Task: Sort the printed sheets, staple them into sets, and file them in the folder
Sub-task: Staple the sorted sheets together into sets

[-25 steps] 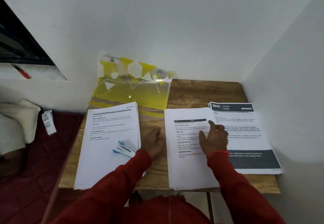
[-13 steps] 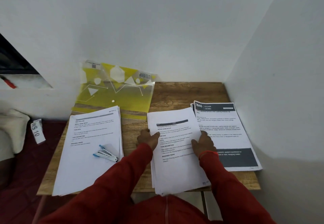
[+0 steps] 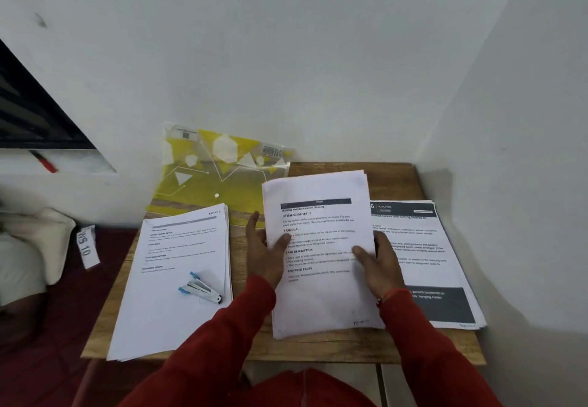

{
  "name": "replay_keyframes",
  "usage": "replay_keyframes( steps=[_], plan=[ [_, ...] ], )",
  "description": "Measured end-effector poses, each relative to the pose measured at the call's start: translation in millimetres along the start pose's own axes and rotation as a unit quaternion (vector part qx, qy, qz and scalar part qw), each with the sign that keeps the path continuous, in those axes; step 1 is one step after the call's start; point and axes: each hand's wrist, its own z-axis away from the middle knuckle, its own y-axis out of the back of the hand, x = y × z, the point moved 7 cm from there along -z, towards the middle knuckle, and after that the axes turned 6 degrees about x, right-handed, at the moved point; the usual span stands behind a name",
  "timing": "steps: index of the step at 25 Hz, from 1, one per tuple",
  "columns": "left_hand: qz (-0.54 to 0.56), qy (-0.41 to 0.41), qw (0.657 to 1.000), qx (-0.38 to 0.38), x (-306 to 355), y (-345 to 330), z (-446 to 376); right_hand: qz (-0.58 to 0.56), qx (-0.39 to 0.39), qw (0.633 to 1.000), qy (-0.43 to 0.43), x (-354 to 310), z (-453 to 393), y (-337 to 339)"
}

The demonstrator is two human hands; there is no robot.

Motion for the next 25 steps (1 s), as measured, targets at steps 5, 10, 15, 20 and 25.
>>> replay_keyframes(
  steps=[5, 10, 15, 20, 25],
  plan=[
    [0.063, -0.172, 0.983, 0.001, 85.2, 11.0, 7.6, -0.136, 0.012, 0.985, 0.102, -63.0, 2.7, 4.0],
    [0.017, -0.212, 0.976, -0.033, 82.0, 14.0, 14.3, -0.126, 0.002, 0.986, 0.106, -61.8, 1.0, -7.0],
    [0.011, -0.227, 0.972, -0.054, 78.7, 15.6, 13.9, -0.131, 0.030, 0.984, 0.117, -68.1, 5.0, -8.2],
    [0.027, -0.248, 0.967, -0.053, 91.1, 17.2, 17.2, -0.133, 0.052, 0.978, 0.154, -84.1, 9.8, -4.6],
    [0.033, -0.290, 0.955, -0.053, 114.3, 15.5, 16.0, -0.130, 0.076, 0.971, 0.186, -110.4, 12.3, 2.4]
  ],
)
